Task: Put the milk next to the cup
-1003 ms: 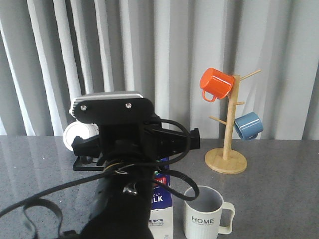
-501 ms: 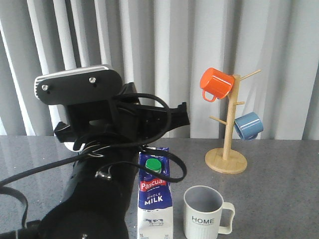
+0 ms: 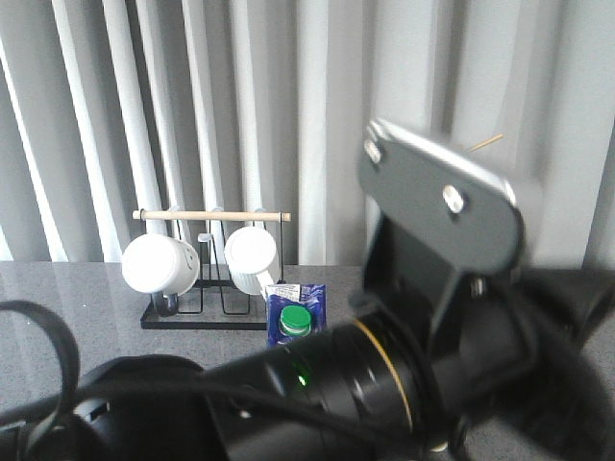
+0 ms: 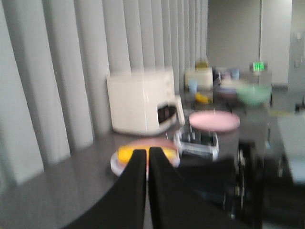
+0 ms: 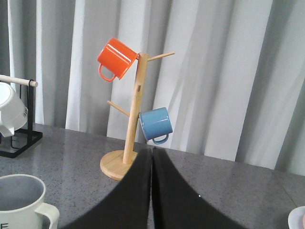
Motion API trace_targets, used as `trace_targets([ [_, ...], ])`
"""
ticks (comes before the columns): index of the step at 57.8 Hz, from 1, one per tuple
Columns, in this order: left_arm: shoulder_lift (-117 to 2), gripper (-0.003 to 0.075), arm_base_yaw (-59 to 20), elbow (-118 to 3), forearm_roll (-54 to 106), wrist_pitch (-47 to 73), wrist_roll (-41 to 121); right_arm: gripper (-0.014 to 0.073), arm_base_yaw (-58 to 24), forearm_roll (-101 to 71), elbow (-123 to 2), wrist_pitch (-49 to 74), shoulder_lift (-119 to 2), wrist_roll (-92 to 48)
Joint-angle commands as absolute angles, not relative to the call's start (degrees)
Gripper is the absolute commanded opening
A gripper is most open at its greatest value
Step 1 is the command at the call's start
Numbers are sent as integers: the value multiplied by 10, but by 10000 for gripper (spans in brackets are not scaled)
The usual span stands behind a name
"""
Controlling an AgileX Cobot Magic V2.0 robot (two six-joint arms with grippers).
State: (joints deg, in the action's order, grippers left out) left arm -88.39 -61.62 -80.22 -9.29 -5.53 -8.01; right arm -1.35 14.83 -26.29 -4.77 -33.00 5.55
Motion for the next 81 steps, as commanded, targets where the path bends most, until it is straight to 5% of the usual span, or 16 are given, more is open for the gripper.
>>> trace_targets([
  [1,-858,-7,-602,-820,-138,73,-176,-9,-10,152,-281,-88,-329,53],
  [18,-738,-7,-503,-763,-142,96,-150,-9,-10,152,-281,-88,-329,53],
  [34,-542,-7,-322,-531,-107,-49,-143,-9,-10,152,-281,-88,-329,53],
  [55,-297,-7,-105,-242,-82,-68,-148,-9,-10,152,-281,-88,-329,53],
  [81,-64,-7,-48,-32,-97,-67,-146,-9,-10,152,-281,-88,-329,53],
])
